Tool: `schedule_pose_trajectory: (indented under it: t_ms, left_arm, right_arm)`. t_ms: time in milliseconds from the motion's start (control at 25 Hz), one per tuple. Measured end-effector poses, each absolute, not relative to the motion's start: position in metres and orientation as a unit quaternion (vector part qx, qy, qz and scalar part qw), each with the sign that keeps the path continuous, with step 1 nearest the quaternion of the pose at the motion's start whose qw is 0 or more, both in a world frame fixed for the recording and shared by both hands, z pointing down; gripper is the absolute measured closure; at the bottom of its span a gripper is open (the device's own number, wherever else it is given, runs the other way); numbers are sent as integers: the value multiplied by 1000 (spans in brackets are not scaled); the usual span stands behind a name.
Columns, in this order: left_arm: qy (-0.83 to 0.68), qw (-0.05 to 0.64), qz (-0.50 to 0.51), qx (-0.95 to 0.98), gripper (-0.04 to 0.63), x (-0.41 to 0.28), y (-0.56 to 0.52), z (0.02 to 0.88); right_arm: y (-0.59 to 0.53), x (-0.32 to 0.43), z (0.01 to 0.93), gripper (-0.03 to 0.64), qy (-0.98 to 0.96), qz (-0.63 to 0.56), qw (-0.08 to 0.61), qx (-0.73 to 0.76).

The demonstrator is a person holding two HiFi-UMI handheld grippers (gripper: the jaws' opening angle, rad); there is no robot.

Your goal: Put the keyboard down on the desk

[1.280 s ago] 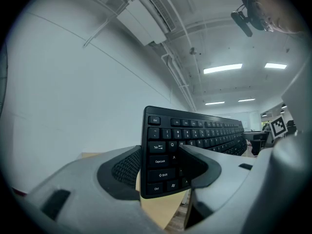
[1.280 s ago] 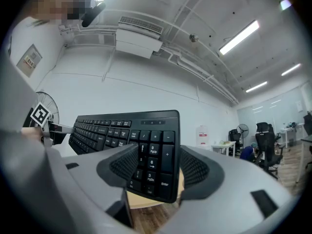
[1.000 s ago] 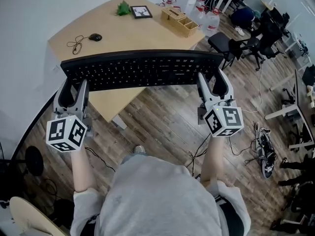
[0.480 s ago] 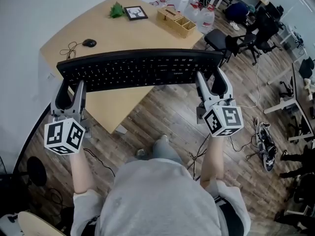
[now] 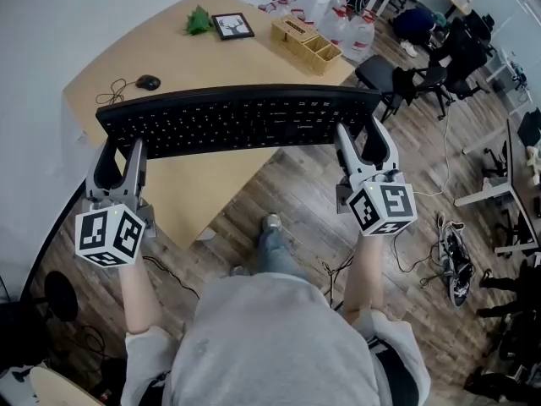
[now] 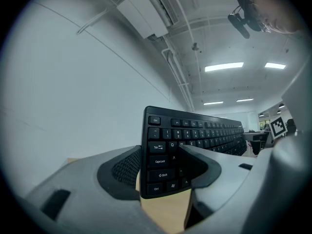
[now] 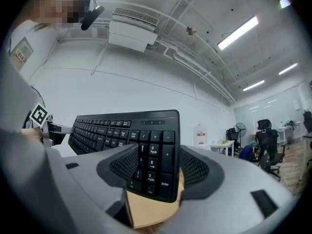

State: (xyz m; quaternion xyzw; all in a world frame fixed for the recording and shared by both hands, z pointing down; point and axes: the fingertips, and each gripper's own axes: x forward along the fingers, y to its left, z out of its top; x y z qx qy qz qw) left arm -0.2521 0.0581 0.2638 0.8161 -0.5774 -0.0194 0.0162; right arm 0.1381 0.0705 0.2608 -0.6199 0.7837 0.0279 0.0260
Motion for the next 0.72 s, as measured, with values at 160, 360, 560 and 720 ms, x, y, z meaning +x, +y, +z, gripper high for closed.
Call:
schedule_pose_trajectory:
  t_ms: [160, 360, 560, 720]
  left_arm:
    - [-586, 13, -19, 810, 364, -233, 7, 255]
    - [-601, 8, -23, 799, 364, -215, -29, 249]
    - [-618, 9, -25, 786, 364, -198, -70, 245]
    - [-630, 9, -24, 776, 364, -185, -113, 239]
  right_arm:
    - [12, 157, 254, 362, 789, 28, 29, -613]
    - [-39, 175, 248, 362, 800, 32, 32, -598]
    - [-97, 191, 242, 362, 813, 33, 32, -580]
    - [-151, 204, 236, 362, 822, 32, 32, -568]
